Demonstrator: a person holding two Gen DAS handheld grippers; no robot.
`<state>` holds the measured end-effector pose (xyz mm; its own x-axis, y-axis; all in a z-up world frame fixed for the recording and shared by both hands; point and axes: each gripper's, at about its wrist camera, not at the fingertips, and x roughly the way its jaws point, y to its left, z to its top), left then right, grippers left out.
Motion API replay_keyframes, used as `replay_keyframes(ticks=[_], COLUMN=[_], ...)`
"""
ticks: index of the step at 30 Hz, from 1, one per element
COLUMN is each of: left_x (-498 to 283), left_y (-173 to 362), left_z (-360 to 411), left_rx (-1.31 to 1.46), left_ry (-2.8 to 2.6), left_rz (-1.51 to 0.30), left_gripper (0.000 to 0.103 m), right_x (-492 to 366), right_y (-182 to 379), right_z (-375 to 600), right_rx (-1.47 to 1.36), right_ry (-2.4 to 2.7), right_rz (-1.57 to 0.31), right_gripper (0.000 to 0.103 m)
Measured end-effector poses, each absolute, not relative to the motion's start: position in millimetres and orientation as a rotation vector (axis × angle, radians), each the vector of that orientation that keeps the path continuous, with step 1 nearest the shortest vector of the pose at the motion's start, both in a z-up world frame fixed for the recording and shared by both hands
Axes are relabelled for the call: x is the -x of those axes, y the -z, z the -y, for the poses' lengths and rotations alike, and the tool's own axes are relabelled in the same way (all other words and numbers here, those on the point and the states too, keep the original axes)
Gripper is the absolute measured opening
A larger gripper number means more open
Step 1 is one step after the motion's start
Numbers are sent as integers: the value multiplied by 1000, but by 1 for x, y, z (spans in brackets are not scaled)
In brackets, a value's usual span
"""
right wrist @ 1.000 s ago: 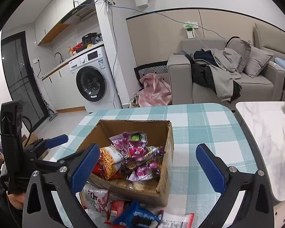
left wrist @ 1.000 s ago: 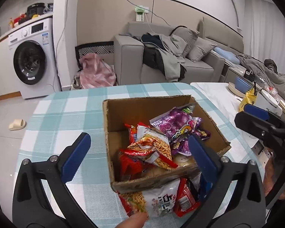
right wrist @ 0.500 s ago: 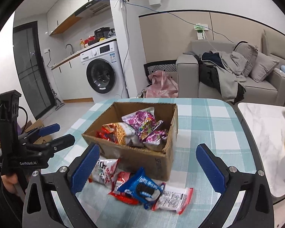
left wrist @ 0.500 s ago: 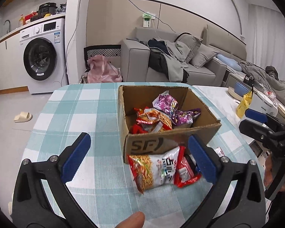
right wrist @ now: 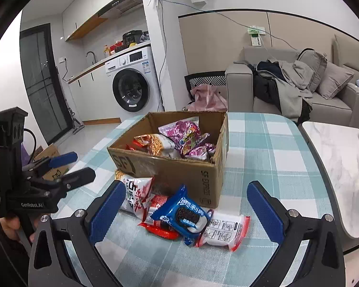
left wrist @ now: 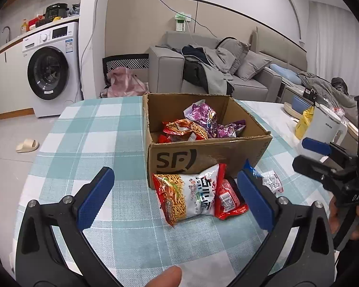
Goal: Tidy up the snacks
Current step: 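Move both tools back toward the snacks beside the box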
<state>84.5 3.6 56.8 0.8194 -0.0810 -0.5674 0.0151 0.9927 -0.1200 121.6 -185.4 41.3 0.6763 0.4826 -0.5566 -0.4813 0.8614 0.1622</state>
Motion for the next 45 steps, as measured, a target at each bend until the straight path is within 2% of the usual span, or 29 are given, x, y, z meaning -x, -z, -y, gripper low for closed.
replay_keyframes(ticks=[18,45], left_x=[-105,-129], left_y=[-18,28], left_z=[14,-1], left_rx=[103,135], left_ry=[90,50], left_rz=[-721,-827], left_gripper=[102,102], right_x=[-138,-183], right_y=[1,65], right_z=[184,215], right_rx=[65,138], right_ry=[-514,-349], right_rz=[-791,-1012], right_gripper=[103,103])
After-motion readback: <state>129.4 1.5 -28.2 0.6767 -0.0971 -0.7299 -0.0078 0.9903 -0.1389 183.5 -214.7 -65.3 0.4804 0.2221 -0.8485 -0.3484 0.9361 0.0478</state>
